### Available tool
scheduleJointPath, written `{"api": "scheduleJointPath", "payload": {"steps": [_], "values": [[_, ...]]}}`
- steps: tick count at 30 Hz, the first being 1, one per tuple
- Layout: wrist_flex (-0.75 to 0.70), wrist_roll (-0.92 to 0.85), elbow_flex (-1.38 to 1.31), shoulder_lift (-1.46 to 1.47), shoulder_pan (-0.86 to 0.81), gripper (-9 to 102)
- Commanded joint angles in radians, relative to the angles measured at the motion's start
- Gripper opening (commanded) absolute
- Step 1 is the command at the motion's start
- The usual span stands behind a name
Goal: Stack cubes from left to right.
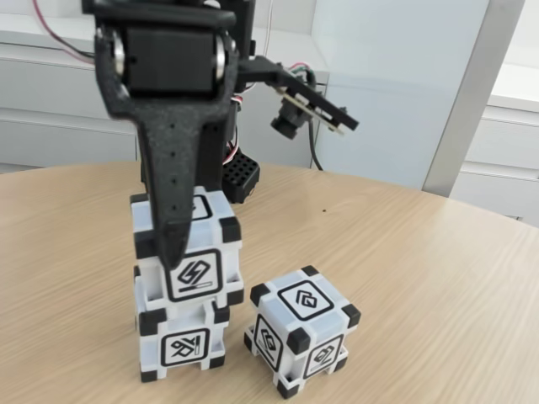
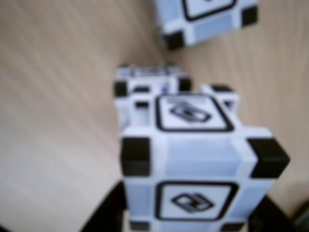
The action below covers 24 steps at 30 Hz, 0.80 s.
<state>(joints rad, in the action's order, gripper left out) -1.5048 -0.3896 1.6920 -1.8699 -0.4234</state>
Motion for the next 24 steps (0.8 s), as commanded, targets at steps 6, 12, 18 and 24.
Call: {"api": "scheduleJointPath", "payload": {"steps": [6, 12, 18, 24], "values": [[-0.008, 0.143, -0.032, -0.025, -0.009, 0], [-0.012, 0.123, -0.031, -0.026, -0.008, 0], [-0.089, 0.052, -0.031, -0.023, -0.005, 0], [-0.097, 0.055, -0.031, -0.025, -0.005, 0]]}}
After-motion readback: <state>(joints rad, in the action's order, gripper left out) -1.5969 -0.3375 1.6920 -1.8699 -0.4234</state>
